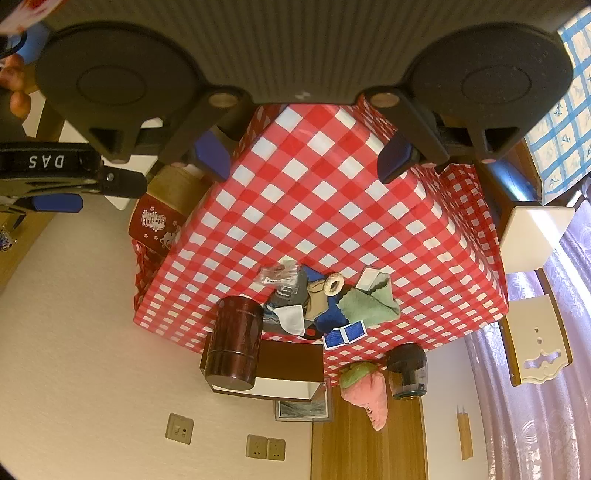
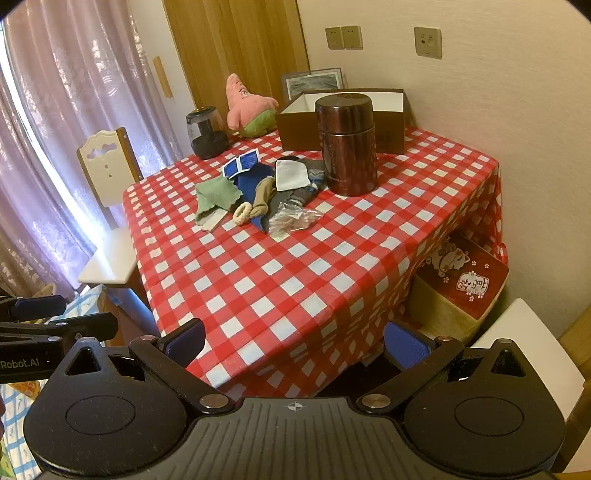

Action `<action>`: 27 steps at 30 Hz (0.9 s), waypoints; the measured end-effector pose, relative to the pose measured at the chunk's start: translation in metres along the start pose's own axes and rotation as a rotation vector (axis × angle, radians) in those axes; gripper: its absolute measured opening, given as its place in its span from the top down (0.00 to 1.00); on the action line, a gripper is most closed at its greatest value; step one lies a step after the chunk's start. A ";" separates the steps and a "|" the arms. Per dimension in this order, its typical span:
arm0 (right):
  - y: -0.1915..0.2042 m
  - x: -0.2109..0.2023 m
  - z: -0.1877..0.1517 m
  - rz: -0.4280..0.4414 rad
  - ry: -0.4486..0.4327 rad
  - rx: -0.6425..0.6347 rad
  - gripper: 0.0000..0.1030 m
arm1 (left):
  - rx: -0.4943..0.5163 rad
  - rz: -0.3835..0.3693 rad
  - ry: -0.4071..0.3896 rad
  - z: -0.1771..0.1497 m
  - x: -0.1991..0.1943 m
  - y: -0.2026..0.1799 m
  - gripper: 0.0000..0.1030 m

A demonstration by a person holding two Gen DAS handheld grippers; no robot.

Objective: Organize soft objects

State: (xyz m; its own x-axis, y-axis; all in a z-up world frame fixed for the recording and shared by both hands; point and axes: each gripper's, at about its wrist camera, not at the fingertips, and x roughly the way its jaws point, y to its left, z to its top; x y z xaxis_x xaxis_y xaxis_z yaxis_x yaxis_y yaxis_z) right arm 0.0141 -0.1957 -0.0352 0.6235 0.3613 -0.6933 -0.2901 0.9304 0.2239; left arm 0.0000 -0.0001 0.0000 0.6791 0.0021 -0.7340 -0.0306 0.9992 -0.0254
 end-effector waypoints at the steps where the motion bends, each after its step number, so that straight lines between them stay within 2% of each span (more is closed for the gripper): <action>1: 0.000 0.000 0.000 -0.001 -0.001 0.000 0.00 | 0.000 0.001 0.000 0.000 0.000 0.000 0.17; 27: -0.005 0.003 0.005 0.001 -0.004 0.001 0.00 | -0.001 -0.001 -0.002 0.000 0.000 0.000 0.17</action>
State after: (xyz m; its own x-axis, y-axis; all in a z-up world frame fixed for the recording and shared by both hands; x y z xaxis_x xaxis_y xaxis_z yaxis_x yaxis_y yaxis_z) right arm 0.0209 -0.1990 -0.0347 0.6262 0.3626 -0.6902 -0.2899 0.9301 0.2256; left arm -0.0001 0.0000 0.0000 0.6809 0.0011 -0.7324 -0.0302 0.9992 -0.0266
